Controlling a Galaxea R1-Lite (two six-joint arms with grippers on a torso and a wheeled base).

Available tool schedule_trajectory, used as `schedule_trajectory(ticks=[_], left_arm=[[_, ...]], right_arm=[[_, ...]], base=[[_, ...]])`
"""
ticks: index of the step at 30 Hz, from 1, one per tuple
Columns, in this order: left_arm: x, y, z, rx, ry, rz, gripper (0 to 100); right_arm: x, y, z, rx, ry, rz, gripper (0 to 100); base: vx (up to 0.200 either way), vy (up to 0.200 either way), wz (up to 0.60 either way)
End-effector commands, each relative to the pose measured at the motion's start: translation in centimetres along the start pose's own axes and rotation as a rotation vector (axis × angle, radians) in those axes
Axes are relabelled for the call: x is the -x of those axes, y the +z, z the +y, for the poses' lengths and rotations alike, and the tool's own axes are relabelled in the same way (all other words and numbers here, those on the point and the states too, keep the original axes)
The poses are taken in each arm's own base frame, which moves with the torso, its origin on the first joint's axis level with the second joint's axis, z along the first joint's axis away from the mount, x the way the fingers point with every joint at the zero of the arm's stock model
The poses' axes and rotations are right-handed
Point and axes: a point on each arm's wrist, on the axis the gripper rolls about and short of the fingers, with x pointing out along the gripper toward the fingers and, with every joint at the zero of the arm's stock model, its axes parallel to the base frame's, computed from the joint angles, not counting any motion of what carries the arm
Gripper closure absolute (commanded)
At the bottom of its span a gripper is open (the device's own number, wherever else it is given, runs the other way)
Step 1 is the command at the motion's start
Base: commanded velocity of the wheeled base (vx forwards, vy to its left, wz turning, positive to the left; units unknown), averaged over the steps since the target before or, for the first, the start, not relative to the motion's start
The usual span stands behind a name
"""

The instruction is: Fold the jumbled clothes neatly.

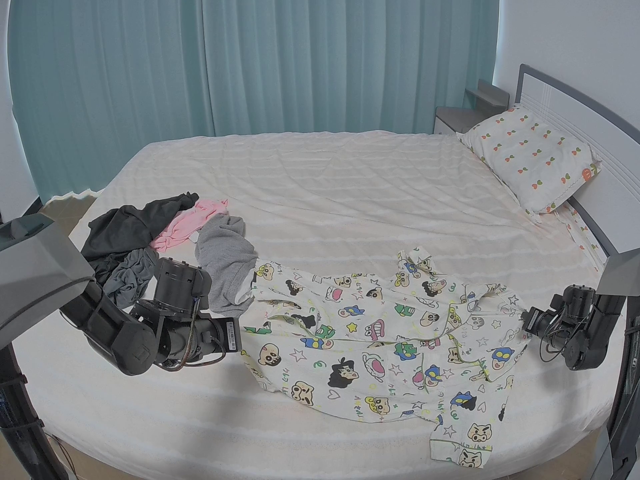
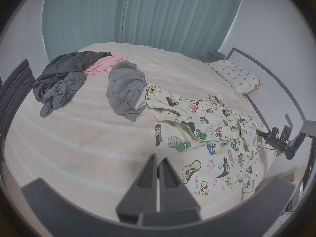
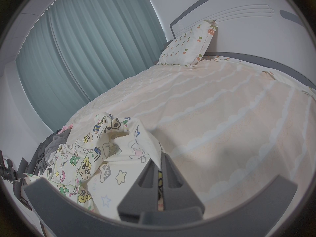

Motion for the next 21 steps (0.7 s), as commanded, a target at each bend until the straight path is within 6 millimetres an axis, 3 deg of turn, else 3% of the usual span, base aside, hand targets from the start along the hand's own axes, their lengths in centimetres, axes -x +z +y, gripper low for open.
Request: schedule_trajectory(ticks=[1, 8, 9, 17, 21], left_arm=[[-0.8, 0.6, 0.2, 0.008, 0.007, -0.011, 100], [-2.1, 0.2, 0.3, -0.034, 0.015, 0.013, 100], [-2.3, 0.0, 0.3, -0.035, 0.016, 0.019, 0], [-4.3, -1.4, 0.8, -0.039, 0.045, 0.075, 0], [-3.9, -2.4, 1.1, -0.032, 0.042, 0.094, 0]], right_arm=[[-0.1, 0.2, -0.2, 0.001, -0.002, -0.01, 100], [-0.2, 0.0, -0.5, -0.002, -0.011, 0.006, 100], [-0.2, 0.0, -0.5, -0.002, -0.011, 0.006, 100], [-0.4, 0.1, -0.5, -0.001, -0.01, 0.0, 100], [-0.4, 0.1, -0.5, -0.001, -0.01, 0.0, 100]], base=[[0.0, 0.0, 0.0], [0.0, 0.0, 0.0], [0.0, 0.0, 0.0], [0.0, 0.0, 0.0], [0.0, 0.0, 0.0]])
